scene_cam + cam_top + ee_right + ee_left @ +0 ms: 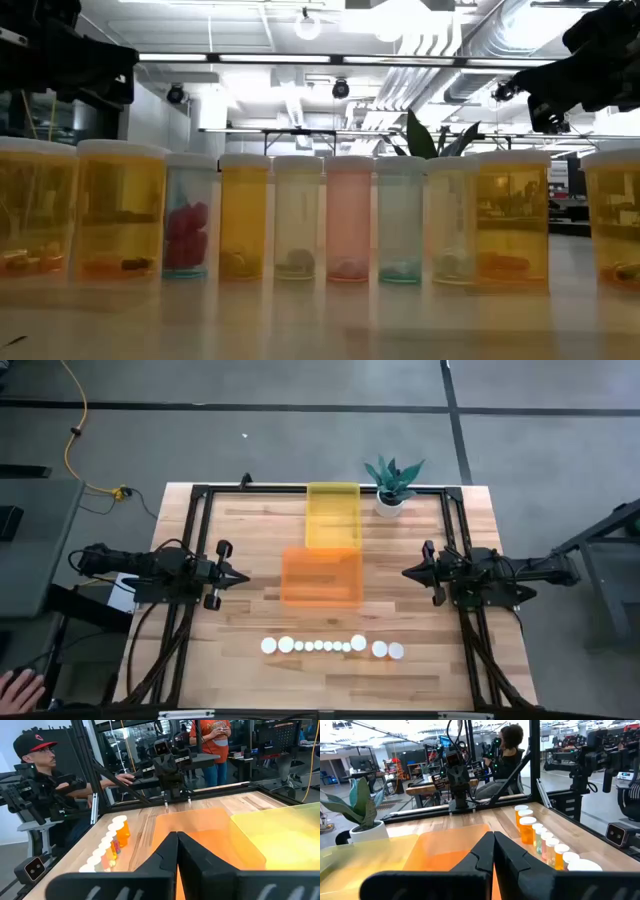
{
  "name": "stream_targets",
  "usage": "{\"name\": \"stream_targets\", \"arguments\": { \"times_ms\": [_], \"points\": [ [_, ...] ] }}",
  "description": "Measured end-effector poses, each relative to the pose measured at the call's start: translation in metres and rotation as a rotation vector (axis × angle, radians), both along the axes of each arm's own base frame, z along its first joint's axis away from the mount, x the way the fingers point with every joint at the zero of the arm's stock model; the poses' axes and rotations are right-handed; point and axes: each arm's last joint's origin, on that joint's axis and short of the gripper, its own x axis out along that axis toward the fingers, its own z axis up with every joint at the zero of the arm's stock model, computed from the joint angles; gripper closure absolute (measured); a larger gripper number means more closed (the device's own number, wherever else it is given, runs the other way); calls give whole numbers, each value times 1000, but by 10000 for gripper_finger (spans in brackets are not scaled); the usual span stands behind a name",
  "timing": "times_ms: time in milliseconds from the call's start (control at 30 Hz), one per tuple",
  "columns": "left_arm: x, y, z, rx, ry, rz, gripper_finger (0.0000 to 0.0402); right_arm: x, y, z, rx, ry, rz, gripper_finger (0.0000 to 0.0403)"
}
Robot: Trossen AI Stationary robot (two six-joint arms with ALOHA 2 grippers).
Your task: Pick and place medicine bottles into bin by pill shape (circle, oval)
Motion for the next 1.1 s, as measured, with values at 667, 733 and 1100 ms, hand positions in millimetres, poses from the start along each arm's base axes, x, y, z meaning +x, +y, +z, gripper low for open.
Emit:
{"name": "stream_targets", "arguments": {
  "times_ms": [667,733,1100],
  "points": [
    [0,0,0,0,0,0,401,0,0,0,0,0,0,403],
    [0,0,0,2,0,0,401,0,0,0,0,0,0,403],
    [0,0,0,0,0,0,401,0,0,0,0,0,0,403]
  ]
}}
